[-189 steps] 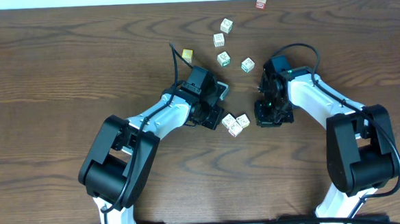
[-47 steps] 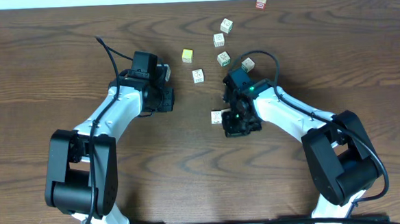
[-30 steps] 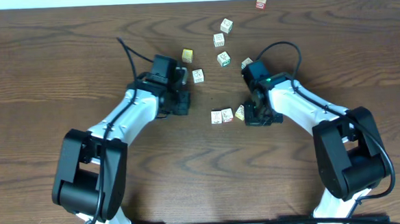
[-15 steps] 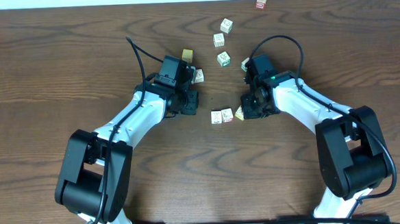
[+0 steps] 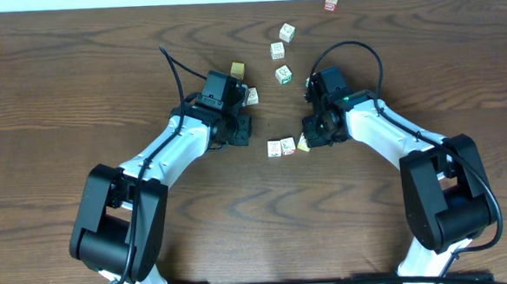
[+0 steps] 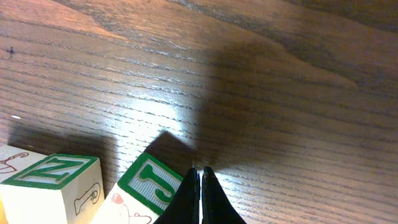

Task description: Lift 3 blocks

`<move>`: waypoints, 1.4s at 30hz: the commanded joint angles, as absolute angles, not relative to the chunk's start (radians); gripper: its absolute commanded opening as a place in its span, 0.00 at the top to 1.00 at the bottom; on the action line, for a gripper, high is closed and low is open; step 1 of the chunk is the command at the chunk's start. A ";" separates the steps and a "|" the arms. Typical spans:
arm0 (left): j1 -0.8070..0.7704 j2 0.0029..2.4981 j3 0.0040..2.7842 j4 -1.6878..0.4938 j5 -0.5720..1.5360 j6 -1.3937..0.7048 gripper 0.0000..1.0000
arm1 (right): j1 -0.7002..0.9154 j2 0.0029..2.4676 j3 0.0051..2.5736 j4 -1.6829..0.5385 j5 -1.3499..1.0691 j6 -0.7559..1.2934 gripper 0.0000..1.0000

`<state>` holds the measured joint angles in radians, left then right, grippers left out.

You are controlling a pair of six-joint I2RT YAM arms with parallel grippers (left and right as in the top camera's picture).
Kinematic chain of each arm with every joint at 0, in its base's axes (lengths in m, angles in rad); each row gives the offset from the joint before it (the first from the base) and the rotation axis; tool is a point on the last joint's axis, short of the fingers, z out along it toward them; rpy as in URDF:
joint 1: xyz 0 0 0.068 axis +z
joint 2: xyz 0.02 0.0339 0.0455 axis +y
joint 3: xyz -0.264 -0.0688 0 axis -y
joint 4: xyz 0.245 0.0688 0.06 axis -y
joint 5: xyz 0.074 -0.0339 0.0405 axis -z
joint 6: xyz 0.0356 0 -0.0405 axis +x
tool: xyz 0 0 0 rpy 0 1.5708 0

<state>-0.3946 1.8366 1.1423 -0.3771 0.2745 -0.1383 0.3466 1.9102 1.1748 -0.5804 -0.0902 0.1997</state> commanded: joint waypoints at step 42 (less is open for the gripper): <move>-0.392 1.837 1.133 -0.379 0.274 -0.147 0.93 | 0.340 1.917 1.174 -0.537 -0.231 -0.010 0.99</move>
<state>-0.3946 1.8366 1.1423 -0.3775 0.2745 -0.1383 0.3466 1.9102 1.1748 -0.5381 -0.2108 0.0105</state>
